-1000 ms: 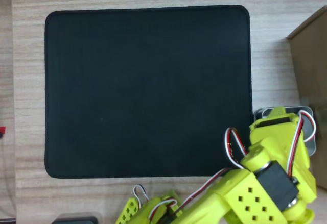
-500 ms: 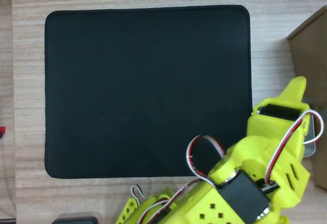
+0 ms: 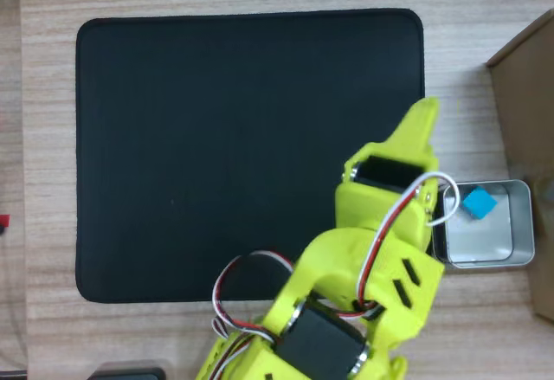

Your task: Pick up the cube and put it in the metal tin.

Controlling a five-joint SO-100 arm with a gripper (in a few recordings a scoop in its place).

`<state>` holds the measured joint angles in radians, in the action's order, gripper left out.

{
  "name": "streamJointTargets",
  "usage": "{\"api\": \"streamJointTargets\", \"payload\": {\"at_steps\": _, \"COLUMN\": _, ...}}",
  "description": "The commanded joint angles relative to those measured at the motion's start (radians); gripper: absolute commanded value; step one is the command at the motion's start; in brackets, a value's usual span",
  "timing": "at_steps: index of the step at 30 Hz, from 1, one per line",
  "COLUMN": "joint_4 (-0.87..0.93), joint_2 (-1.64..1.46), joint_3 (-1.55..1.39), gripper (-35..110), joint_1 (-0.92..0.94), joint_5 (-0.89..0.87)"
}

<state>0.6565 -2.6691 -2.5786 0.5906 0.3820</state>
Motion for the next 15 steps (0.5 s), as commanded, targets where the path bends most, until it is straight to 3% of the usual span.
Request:
{"api": "streamJointTargets", "payload": {"at_steps": 1, "joint_4": -0.006, "joint_2": -0.040, "joint_3": -0.031, "gripper": 16, "joint_1": -0.037, "joint_5": -0.026}}
{"api": "streamJointTargets", "payload": {"at_steps": 15, "joint_4": -0.017, "joint_2": -0.331, "joint_3": -0.273, "gripper": 0, "joint_1": -0.383, "joint_5": -0.227}}
